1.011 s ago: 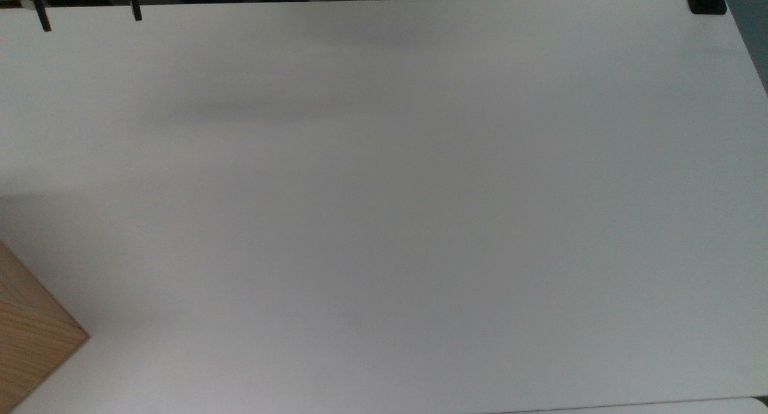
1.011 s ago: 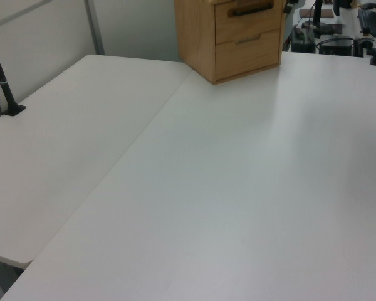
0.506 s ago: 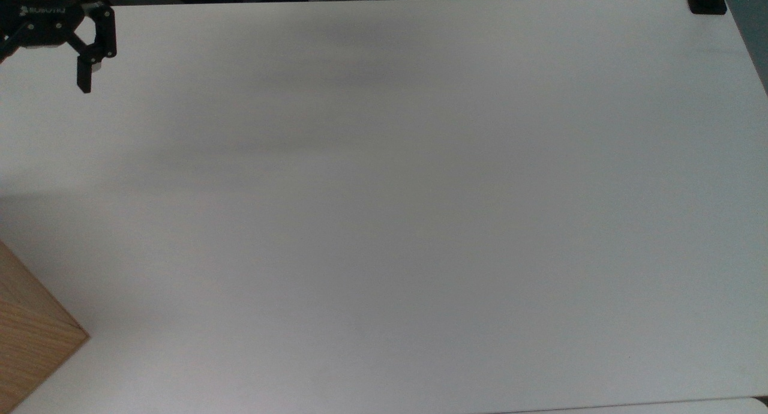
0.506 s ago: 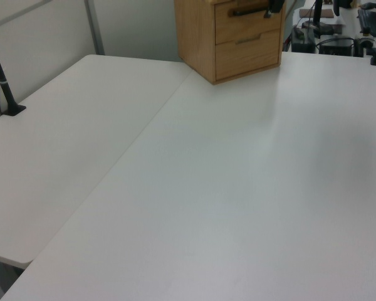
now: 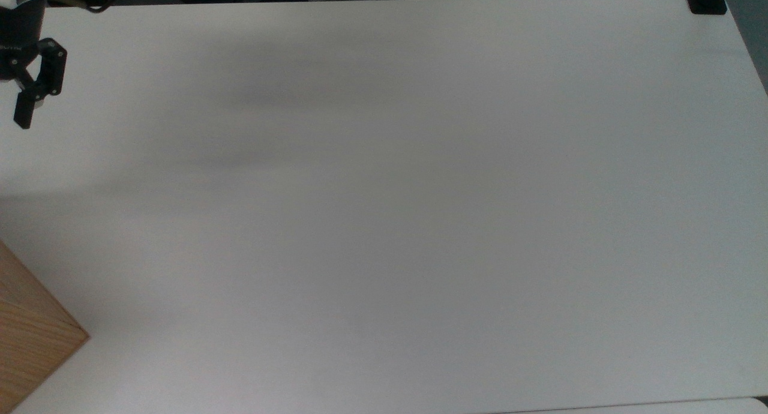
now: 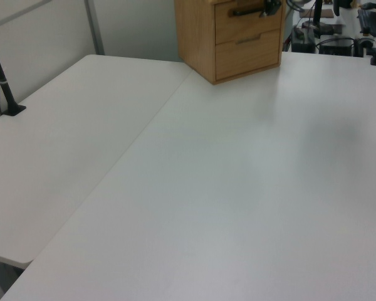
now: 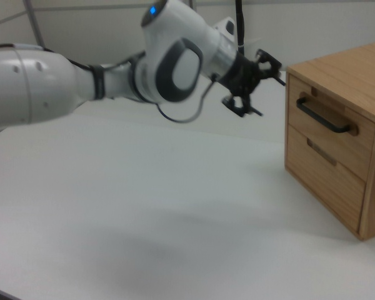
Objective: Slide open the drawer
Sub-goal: 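Move the gripper to the black handle of the upper drawer and grasp it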
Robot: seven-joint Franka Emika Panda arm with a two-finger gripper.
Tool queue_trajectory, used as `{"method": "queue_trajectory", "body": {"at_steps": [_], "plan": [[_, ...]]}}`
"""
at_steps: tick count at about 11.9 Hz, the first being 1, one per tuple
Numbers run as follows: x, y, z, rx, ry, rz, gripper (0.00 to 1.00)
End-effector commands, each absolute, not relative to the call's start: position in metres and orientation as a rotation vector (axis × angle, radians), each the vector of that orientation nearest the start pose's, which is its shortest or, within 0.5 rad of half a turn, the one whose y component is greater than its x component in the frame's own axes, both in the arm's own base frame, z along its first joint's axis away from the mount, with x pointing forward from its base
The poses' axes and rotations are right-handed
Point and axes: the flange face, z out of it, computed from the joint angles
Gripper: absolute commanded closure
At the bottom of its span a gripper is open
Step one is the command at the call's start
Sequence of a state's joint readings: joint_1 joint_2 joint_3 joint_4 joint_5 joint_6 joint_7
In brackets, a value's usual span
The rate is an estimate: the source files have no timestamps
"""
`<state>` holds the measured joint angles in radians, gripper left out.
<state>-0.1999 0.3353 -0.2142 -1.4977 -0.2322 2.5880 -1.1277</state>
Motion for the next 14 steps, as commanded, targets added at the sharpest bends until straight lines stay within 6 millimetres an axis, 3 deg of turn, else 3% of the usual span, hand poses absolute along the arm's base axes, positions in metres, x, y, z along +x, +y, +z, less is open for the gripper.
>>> {"method": "queue_trajectory", "body": {"at_steps": [1,3,7,8,9,13,14], "plan": [[0.671,-0.292,0.532,2.025,1.076,0.465,0.14],[0.671,-0.317,0.509,1.93,1.113,0.464,0.14],[0.672,-0.327,0.496,1.886,1.104,0.485,0.26],[0.672,-0.329,0.494,1.88,1.107,0.482,0.36],[0.672,-0.328,0.494,1.882,1.105,0.486,0.55],[0.675,-0.323,0.495,1.897,1.088,0.511,0.84],[0.674,-0.324,0.494,1.9,1.086,0.51,0.87]]}}
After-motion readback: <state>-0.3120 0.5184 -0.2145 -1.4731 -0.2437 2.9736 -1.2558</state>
